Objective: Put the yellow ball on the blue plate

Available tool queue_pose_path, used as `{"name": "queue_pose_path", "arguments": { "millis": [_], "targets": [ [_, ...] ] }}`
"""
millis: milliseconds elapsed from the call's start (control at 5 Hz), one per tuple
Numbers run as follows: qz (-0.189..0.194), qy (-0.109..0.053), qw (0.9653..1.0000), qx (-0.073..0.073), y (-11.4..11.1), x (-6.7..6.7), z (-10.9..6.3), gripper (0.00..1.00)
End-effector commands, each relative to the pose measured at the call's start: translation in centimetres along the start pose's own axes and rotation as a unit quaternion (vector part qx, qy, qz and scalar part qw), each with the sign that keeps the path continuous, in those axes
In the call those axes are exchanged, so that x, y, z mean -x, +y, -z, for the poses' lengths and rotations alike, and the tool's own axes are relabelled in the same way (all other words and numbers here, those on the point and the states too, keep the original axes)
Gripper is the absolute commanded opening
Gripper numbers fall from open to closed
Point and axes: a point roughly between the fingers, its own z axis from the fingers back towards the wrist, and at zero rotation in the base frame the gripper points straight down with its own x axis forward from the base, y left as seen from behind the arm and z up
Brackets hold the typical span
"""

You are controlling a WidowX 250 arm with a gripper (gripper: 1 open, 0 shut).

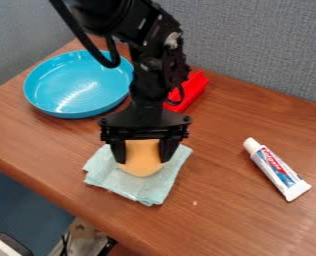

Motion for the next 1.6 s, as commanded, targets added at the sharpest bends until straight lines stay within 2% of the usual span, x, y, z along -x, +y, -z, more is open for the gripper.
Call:
{"name": "queue_pose_path", "arguments": {
  "millis": [0, 200, 600, 800, 1000, 1200, 1400],
  "targets": [
    [-0.002, -0.009, 0.9999, -0.006, 0.3, -0.3, -0.3, 1.0],
    [-0.004, -0.006, 0.9999, -0.008, 0.5, -0.4, 0.0, 0.0],
    [-0.006, 0.004, 1.0, 0.003, 0.9, -0.9, -1.3, 0.0],
    [-0.012, 0.013, 0.9997, 0.017, 1.3, -1.6, -2.8, 0.0],
    [-0.03, 0.021, 0.9987, 0.035, 2.3, -3.2, -4.8, 0.0],
    [-0.038, 0.024, 0.9977, 0.05, 3.7, -5.4, -6.6, 0.0],
    [-0.064, 0.02, 0.9961, 0.058, 5.8, -8.6, -7.2, 0.0]
  ]
}}
